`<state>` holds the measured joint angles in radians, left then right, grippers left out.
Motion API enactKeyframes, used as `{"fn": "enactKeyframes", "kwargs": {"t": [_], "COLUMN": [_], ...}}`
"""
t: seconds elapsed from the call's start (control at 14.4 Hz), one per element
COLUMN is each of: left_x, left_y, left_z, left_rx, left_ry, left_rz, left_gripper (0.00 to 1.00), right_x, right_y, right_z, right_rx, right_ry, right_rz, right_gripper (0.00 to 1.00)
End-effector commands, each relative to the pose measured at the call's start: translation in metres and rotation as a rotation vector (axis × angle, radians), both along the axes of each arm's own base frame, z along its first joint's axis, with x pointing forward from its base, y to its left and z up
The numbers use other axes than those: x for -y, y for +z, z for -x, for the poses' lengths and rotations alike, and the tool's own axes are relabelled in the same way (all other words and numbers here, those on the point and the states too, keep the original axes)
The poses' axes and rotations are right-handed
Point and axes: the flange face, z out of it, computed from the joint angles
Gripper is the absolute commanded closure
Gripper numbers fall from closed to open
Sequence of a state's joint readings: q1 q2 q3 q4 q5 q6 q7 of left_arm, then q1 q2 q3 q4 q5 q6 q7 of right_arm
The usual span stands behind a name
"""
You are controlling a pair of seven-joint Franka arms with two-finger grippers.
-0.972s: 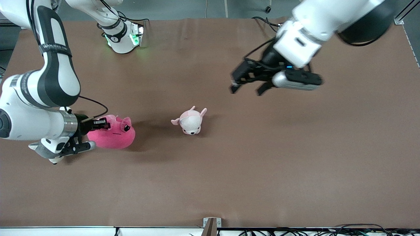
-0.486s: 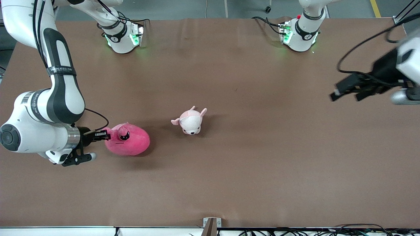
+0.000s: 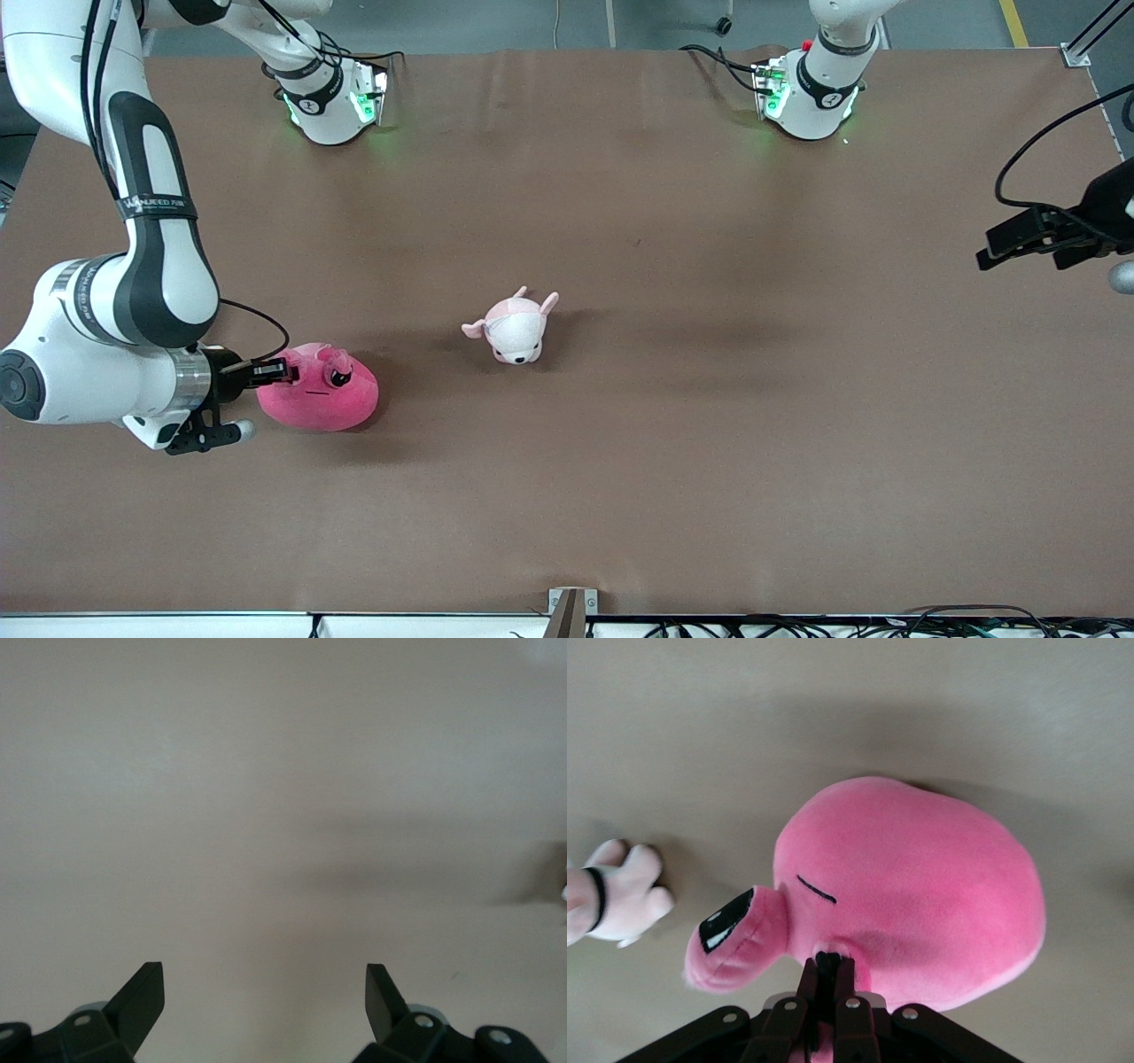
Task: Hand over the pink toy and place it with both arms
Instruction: 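Lower the pink plush onto the table beside the grey cat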
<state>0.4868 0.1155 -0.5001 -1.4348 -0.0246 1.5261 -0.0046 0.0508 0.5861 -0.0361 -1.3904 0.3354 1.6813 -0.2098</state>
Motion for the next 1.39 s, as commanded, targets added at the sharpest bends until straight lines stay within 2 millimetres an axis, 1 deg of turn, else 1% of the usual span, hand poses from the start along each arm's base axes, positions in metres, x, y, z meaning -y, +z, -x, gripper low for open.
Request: {"fn": "enactKeyframes", "kwargs": {"t": [0.0,0.21,0.35,0.56,0.69,0.83,0.97,1.04,1.18,1.25,1.32], "left_x": [-0.015,-0.011,-0.005,0.0,-0.002,0.002,0.002,0.002,0.002,0.003,0.002], "left_y": [0.01,0.018,0.02,0.024,0.024,0.026,0.026,0.026,0.026,0.026,0.026], "left_z": [0.015,0.017,0.017,0.017,0.017,0.017,0.016,0.016,0.016,0.016,0.016], "left_rx": [0.013,0.028,0.033,0.042,0.041,0.047,0.049,0.049,0.049,0.049,0.049], "left_ry": [-0.03,-0.018,-0.03,-0.053,-0.051,-0.051,-0.049,-0.049,-0.049,-0.051,-0.049], "left_rz": [-0.026,-0.033,-0.038,-0.062,-0.061,-0.062,-0.06,-0.06,-0.061,-0.06,-0.06], "left_gripper": [0.0,0.0,0.0,0.0,0.0,0.0,0.0,0.0,0.0,0.0,0.0], "right_x": [0.017,0.019,0.022,0.025,0.026,0.026,0.029,0.03,0.038,0.039,0.042], "right_y": [0.01,0.011,0.01,-0.004,-0.005,-0.019,-0.032,-0.034,-0.038,-0.047,-0.049], "right_z": [-0.003,0.003,0.003,0.003,0.004,0.004,0.004,0.004,0.004,0.005,0.003], "right_rx": [-0.012,-0.074,-0.072,-0.071,-0.073,-0.086,-0.075,-0.07,-0.068,-0.07,-0.064], "right_ry": [-0.058,-0.097,-0.09,-0.051,-0.046,-0.025,0.031,0.042,0.041,0.066,0.068], "right_rz": [-0.115,-0.231,-0.241,-0.25,-0.241,-0.228,-0.245,-0.249,-0.247,-0.243,-0.227], "right_gripper": [1.0,1.0,1.0,1.0,1.0,1.0,1.0,1.0,1.0,0.98,0.68]}}
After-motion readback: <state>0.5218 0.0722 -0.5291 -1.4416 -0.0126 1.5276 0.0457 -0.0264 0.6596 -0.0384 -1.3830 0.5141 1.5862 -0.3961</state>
